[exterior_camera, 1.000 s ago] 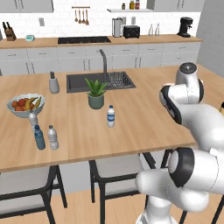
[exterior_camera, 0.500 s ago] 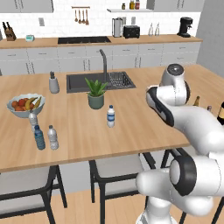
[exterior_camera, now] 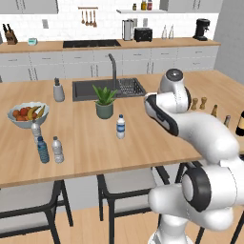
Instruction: Move the plastic bottles in the middle to the plastics group, and the glass bottles in the middle to the glass group.
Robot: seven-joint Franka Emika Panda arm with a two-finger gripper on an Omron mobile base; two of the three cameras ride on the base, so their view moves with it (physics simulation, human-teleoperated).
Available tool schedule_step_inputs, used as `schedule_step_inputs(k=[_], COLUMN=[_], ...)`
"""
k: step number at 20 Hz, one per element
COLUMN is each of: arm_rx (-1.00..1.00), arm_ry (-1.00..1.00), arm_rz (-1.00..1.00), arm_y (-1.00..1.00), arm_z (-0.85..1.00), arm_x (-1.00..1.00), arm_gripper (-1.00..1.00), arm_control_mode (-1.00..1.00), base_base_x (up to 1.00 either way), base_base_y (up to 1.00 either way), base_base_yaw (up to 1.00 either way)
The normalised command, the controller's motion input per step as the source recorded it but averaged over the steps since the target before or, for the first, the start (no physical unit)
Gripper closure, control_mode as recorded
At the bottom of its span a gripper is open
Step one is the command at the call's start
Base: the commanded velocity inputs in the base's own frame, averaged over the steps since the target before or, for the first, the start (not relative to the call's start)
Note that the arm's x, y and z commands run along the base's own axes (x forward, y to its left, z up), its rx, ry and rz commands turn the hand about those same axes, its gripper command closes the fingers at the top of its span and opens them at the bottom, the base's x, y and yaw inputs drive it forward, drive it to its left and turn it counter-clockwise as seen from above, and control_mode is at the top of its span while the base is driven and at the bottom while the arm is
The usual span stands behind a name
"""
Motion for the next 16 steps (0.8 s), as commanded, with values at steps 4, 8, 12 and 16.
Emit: schedule_step_inputs(k=[4,8,12,16], arm_rx=[0.0,0.0,0.0,0.02], arm_ry=[0.07,0.1,0.06,0.01], arm_rz=[0.07,0.07,0.05,0.07], arm_y=[0.6,0.55,0.49,0.29], arm_z=[-0.02,-0.04,-0.21,-0.41], arm_x=[0.29,0.26,0.0,0.0], arm_gripper=[-1.0,-1.0,-1.0,-1.0], arm_control_mode=[-1.0,-1.0,-1.0,-1.0], base_base_x=[0.0,0.0,0.0,0.0], base_base_y=[0.0,0.0,0.0,0.0], base_base_yaw=[0.0,0.0,0.0,0.0])
